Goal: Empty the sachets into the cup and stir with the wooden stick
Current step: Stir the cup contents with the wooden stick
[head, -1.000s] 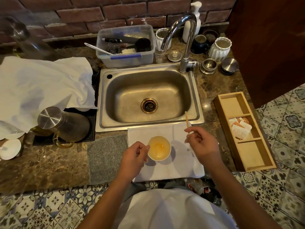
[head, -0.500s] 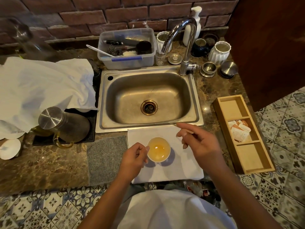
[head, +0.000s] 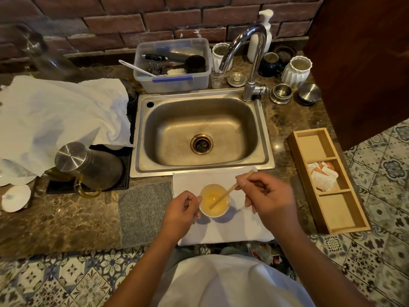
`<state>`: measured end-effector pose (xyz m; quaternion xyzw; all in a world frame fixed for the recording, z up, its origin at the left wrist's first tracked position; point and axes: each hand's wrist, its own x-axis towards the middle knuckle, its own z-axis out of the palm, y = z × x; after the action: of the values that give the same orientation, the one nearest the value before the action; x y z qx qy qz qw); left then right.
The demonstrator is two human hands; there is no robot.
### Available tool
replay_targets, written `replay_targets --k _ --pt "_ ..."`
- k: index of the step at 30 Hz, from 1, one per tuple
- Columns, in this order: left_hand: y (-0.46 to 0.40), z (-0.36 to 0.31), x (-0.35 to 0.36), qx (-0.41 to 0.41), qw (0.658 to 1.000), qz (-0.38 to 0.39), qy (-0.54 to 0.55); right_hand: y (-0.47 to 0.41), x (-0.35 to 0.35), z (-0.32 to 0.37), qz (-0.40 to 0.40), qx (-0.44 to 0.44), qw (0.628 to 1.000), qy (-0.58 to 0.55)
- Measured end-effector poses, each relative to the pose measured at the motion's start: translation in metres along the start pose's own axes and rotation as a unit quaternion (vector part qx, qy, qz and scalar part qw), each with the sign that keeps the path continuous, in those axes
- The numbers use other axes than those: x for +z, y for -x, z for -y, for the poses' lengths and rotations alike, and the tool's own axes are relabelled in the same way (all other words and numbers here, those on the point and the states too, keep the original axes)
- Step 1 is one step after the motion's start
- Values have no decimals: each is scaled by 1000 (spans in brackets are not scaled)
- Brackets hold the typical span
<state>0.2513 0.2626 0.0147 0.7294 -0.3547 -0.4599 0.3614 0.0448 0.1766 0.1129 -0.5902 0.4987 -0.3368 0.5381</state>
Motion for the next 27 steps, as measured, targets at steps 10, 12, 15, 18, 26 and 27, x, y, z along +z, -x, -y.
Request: replay_targets --k 10,12,15,18,26,27 --pt "-3 2 1 -12 1000 3 2 0 10 -35 31 16 990 136" --pt "-4 3 1 -12 1000 5 2 0 12 -46 40 16 985 165" --pt "-4 2 1 -11 1000 4 -3 -1 15 -55 46 -15 974 222" --pt "-4 4 0 -11 1000 5 -4 -1 17 -57 55 -34 958 278" --pt "-4 4 1 -10 1000 6 -7 -6 27 -58 76 -78 925 365" --pt "-4 4 1 -11 1000 6 -8 -8 29 -59 80 -81 922 370"
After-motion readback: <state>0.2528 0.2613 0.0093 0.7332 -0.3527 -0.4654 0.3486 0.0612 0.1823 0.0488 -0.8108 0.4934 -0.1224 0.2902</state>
